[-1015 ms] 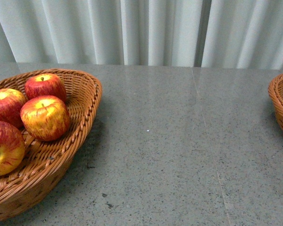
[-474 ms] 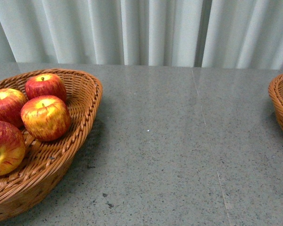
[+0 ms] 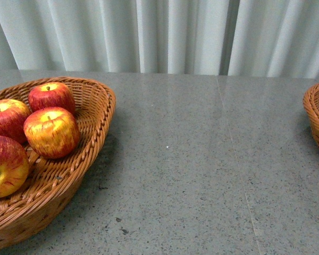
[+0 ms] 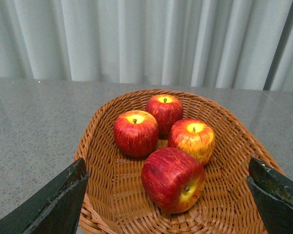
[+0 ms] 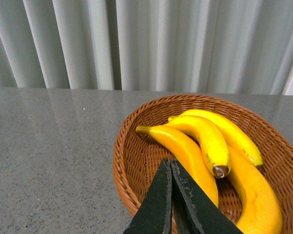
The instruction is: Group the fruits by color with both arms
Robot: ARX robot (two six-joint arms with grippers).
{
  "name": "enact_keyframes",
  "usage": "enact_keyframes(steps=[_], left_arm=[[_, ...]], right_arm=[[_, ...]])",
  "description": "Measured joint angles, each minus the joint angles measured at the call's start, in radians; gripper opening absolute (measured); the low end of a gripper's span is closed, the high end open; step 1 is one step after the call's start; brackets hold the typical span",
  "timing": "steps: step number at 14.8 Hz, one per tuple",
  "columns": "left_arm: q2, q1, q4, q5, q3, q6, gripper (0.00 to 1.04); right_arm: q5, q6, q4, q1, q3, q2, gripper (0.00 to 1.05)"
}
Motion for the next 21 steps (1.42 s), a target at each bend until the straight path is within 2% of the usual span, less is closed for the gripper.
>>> enact_keyframes(steps=[8, 9, 10, 12, 21], left_arm=[[0.0, 0.0, 0.0, -0.001, 0.0, 0.0, 0.98], [0.0, 0.0, 0.0, 0.0, 0.0, 0.0, 0.98], [0.0, 0.0, 0.0, 0.0, 0.0, 0.0, 0.98], [0.0, 0.0, 0.0, 0.0, 0.0, 0.0, 0.98], [0.0, 0.0, 0.0, 0.0, 0.0, 0.0, 0.98]], right_arm=[[0.0, 0.0, 0.005, 0.0, -0.056, -0.056, 0.02], [0.0, 0.0, 0.005, 0.0, -0.056, -0.056, 0.24], [0.0, 0.0, 0.005, 0.0, -0.056, -0.056, 0.68], [0.0, 0.0, 0.005, 0.0, -0.056, -0.056, 0.99], [0.0, 0.0, 0.005, 0.0, -0.056, -0.056, 0.98]])
